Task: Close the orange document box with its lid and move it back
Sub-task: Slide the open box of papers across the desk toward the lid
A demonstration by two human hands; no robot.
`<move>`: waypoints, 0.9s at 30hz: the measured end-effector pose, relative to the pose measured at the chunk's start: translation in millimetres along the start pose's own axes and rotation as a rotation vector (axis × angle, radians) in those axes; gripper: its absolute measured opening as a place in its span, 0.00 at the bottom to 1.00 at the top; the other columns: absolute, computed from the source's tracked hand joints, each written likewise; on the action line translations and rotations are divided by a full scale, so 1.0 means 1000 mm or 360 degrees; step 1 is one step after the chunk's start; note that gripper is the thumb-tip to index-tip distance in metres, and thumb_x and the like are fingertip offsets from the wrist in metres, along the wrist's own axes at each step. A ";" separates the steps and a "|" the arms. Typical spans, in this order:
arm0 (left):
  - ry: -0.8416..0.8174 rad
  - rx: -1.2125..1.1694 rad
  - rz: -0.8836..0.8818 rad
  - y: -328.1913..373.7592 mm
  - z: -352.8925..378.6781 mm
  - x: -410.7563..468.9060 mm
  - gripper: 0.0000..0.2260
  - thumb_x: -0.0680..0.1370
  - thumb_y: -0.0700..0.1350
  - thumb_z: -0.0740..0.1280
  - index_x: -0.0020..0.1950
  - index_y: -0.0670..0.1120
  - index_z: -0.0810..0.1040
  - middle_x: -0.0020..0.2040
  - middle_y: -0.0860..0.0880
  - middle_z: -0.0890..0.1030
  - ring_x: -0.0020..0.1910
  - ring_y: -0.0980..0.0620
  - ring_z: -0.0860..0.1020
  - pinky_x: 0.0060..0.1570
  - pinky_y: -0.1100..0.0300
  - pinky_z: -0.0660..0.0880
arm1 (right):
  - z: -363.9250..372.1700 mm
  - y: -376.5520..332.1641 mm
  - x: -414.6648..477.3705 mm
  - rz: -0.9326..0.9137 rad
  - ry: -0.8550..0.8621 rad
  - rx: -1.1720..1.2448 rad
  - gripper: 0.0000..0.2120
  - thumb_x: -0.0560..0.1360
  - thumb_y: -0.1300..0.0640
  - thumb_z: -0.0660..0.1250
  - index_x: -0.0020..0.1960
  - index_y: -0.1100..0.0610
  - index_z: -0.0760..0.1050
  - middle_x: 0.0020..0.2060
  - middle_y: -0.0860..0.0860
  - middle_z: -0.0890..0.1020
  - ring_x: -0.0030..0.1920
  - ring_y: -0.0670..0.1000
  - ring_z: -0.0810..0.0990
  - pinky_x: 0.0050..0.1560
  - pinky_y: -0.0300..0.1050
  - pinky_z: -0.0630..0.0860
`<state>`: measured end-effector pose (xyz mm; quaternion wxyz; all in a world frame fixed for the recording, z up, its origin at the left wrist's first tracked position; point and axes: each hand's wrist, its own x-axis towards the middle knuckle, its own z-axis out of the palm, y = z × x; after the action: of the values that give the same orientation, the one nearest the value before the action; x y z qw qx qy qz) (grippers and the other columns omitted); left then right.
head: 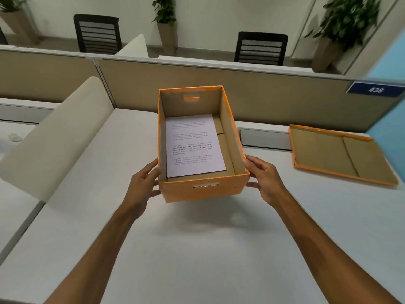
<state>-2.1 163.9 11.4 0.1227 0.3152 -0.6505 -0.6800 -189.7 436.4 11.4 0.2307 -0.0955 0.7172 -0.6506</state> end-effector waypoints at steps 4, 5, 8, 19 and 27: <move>-0.0018 0.0051 0.0029 -0.006 0.041 -0.042 0.14 0.76 0.62 0.66 0.61 0.69 0.78 0.54 0.63 0.84 0.52 0.52 0.84 0.39 0.59 0.82 | -0.049 0.008 -0.046 -0.0009 0.0042 0.0022 0.20 0.76 0.47 0.68 0.67 0.48 0.76 0.53 0.45 0.85 0.52 0.49 0.84 0.41 0.49 0.83; -0.0020 0.0061 0.0033 -0.007 0.051 -0.052 0.14 0.76 0.62 0.66 0.62 0.68 0.78 0.55 0.63 0.84 0.52 0.52 0.84 0.39 0.59 0.82 | -0.061 0.011 -0.058 -0.0009 0.0048 0.0028 0.20 0.76 0.47 0.67 0.67 0.49 0.76 0.52 0.45 0.85 0.52 0.49 0.85 0.41 0.50 0.83; -0.0015 0.0077 0.0041 -0.010 0.078 -0.081 0.13 0.77 0.60 0.66 0.61 0.68 0.78 0.56 0.61 0.83 0.53 0.51 0.83 0.39 0.60 0.82 | -0.091 0.018 -0.090 0.0001 0.0080 0.0050 0.19 0.76 0.49 0.68 0.67 0.49 0.76 0.51 0.46 0.86 0.51 0.49 0.85 0.41 0.51 0.83; -0.0083 0.0176 0.0058 -0.028 0.122 -0.171 0.10 0.79 0.58 0.63 0.57 0.70 0.78 0.56 0.64 0.82 0.54 0.54 0.82 0.34 0.67 0.79 | -0.140 0.056 -0.186 0.0020 0.0156 0.0133 0.22 0.75 0.47 0.68 0.68 0.50 0.76 0.54 0.45 0.85 0.54 0.50 0.84 0.47 0.55 0.83; -0.0166 0.0207 0.0042 -0.057 0.108 -0.206 0.11 0.81 0.55 0.62 0.60 0.67 0.77 0.61 0.58 0.81 0.58 0.52 0.81 0.40 0.65 0.81 | -0.133 0.089 -0.241 0.0076 0.0202 0.0192 0.20 0.74 0.45 0.69 0.65 0.47 0.78 0.53 0.43 0.85 0.54 0.49 0.84 0.44 0.49 0.83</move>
<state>107.0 377.2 6.7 0.0768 0.2782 -0.7029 -0.6501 -24.7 671.6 -19.8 0.2055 -0.0228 0.6921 -0.6916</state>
